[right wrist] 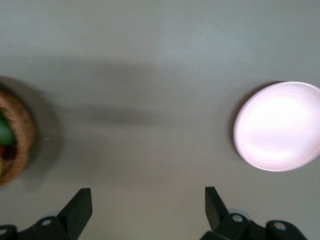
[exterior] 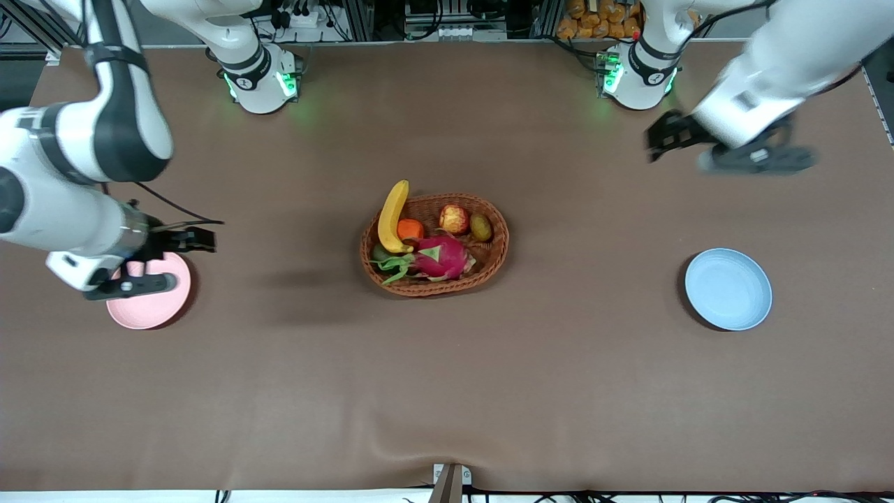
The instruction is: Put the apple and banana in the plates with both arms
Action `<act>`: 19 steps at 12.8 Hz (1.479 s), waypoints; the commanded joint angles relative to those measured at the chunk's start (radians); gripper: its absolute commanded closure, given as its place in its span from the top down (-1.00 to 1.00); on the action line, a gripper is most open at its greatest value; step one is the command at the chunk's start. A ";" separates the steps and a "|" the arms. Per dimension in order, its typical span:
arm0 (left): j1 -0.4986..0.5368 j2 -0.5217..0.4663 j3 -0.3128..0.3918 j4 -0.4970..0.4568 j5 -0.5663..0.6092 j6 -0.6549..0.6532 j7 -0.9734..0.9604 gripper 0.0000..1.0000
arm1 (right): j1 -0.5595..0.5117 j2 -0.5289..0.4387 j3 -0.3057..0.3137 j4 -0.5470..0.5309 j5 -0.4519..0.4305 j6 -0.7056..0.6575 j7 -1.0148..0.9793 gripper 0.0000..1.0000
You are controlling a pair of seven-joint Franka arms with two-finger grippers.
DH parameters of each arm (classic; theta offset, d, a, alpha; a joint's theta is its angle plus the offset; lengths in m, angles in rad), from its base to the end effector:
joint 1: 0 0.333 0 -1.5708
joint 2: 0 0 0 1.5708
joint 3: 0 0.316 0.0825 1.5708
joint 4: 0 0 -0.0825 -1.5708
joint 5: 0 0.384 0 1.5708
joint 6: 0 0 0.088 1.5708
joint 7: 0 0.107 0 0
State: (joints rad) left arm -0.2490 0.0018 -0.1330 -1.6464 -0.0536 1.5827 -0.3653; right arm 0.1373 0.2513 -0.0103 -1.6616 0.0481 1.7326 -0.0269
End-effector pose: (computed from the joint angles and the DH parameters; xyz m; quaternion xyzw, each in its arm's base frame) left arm 0.5112 -0.2114 0.5890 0.9991 -0.0072 -0.0403 0.0131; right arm 0.6098 0.0828 0.4465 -0.9932 -0.0706 0.0910 0.0175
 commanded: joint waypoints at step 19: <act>-0.338 0.544 -0.149 -0.075 0.130 0.720 -0.911 1.00 | -0.172 -0.034 -0.016 -0.016 0.139 0.029 -0.105 1.00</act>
State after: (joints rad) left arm -0.5646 0.5202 -0.2887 -1.7121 0.0367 2.2537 -1.2244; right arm 0.0216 0.2263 -0.0363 -1.8061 0.2123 1.8706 -0.1089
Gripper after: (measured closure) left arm 0.000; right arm 0.000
